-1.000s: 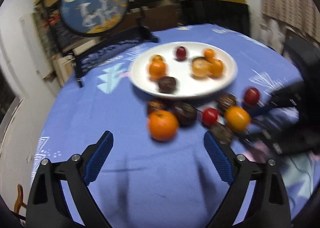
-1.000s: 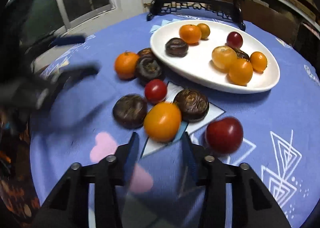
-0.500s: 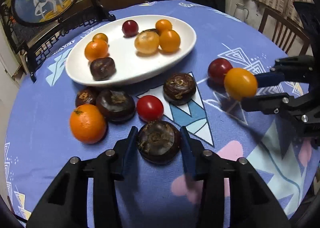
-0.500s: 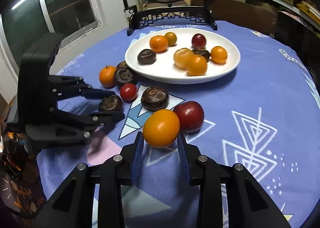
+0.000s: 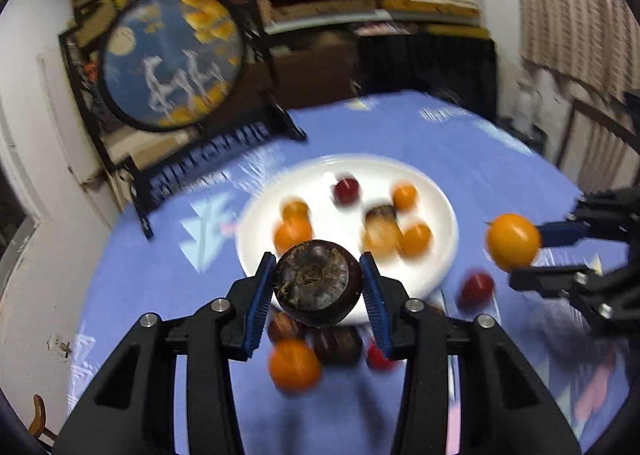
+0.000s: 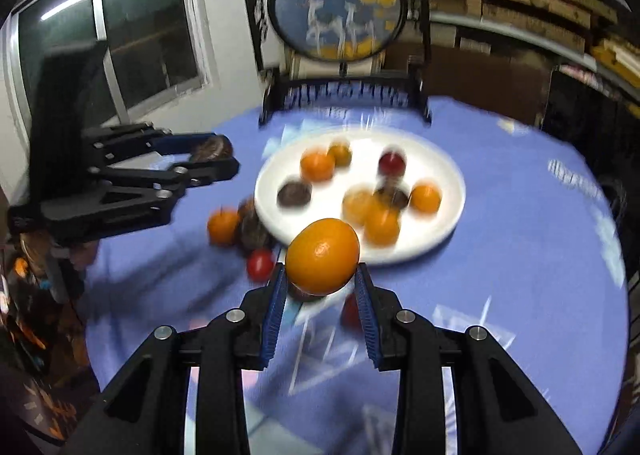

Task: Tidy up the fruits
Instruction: 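Grasp a dark brown round fruit with the left tool, then carry the brown fruit and the orange over the plate and release both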

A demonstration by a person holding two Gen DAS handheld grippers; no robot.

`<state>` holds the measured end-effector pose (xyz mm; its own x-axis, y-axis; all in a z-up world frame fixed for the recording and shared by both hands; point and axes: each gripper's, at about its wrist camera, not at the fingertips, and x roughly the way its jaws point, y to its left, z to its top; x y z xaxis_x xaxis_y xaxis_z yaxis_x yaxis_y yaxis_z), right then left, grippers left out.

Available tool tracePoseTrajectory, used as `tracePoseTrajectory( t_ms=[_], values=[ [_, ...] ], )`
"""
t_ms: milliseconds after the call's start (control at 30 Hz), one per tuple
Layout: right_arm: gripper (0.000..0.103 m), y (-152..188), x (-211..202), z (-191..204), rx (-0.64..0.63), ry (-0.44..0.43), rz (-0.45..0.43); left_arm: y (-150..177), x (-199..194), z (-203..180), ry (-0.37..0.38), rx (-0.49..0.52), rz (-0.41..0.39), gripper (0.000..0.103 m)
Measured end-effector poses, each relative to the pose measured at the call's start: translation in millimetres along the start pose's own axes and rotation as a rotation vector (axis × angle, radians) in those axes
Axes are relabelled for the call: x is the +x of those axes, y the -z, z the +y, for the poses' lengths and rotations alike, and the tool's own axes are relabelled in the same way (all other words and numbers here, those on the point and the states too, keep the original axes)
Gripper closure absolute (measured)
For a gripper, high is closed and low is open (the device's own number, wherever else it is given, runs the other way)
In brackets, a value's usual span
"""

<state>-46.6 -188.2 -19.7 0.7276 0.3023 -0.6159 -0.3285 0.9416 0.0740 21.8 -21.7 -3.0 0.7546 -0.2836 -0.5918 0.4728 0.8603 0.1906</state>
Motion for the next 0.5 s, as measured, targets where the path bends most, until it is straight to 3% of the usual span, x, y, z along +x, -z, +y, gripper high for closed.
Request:
tracePoseTrajectory(
  t_ms=[100, 267, 500],
  values=[
    [0.068, -27.9, -2.5, -11.2, 0.020, 0.005, -0.068, -24.6, 15.4, 4.8, -0.054, -0.054, -0.026, 0.061],
    [0.068, -62.6, 12.2, -29.8, 0.062, -0.001, -0.126, -47.8, 51.6, 13.5, -0.076, -0.142, -0.012, 0.061],
    [0.068, -85.0, 49.5, -40.1, 0.064, -0.026, -0.123, -35.0, 95.2, 21.8, -0.075, -0.187, 0.051, 0.061]
  ],
)
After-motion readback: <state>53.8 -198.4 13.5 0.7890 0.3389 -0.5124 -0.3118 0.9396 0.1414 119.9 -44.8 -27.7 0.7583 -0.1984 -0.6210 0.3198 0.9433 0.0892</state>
